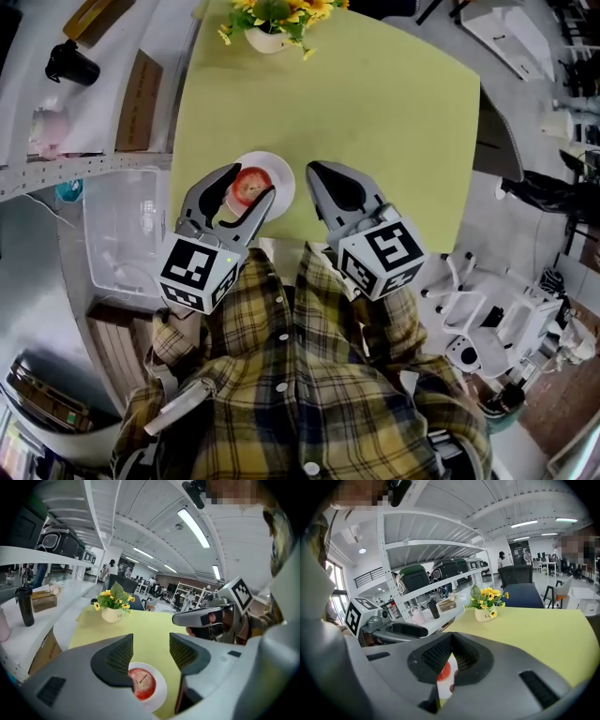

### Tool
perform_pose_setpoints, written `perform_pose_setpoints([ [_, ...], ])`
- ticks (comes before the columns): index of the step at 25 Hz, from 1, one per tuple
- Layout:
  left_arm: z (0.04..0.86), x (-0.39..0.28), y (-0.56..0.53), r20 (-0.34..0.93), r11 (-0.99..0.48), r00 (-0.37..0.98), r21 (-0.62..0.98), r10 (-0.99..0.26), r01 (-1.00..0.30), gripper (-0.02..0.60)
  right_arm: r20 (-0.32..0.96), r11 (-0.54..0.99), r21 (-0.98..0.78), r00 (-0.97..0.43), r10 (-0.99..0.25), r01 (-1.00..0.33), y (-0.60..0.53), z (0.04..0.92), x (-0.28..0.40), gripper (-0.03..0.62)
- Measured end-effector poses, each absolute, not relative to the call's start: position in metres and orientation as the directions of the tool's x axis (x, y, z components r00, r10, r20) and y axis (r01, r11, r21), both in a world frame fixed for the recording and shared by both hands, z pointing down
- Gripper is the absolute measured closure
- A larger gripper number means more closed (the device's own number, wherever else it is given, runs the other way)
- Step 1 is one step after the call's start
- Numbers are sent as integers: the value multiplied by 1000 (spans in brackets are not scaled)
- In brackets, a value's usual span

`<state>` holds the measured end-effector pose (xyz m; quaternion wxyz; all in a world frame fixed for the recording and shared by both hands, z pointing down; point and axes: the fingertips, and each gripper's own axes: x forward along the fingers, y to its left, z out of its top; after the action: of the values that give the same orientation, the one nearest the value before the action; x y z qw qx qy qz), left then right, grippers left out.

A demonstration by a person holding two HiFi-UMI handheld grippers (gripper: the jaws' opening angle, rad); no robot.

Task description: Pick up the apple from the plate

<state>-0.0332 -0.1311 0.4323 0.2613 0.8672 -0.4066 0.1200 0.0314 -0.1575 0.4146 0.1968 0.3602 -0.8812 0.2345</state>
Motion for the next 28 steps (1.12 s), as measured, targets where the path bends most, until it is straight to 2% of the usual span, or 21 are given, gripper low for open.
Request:
perform_pose_setpoints([
  [8, 456, -26, -127, 467, -542, 640, 342, -611, -767, 328, 532, 611, -285, -652, -540, -738, -155, 427, 40, 597],
  [11, 466, -25, -125, 490, -548, 636, 331, -597, -769, 286, 538, 604, -292, -649, -537, -742, -154, 433, 41, 597],
  [18, 494, -29, -122, 524, -554, 625, 310, -578, -772, 238, 554, 589, -306, -643, -529, -748, -153, 451, 38, 597],
  [25, 517, -25, -117, 553, -553, 618, 307, -559, -775, 141, 563, 578, -320, -642, -521, -751, -147, 457, 38, 597],
  [28, 526, -19, -116, 565, -552, 614, 304, -551, -776, 126, 570, 574, -331, -644, -511, -749, -143, 463, 41, 597],
])
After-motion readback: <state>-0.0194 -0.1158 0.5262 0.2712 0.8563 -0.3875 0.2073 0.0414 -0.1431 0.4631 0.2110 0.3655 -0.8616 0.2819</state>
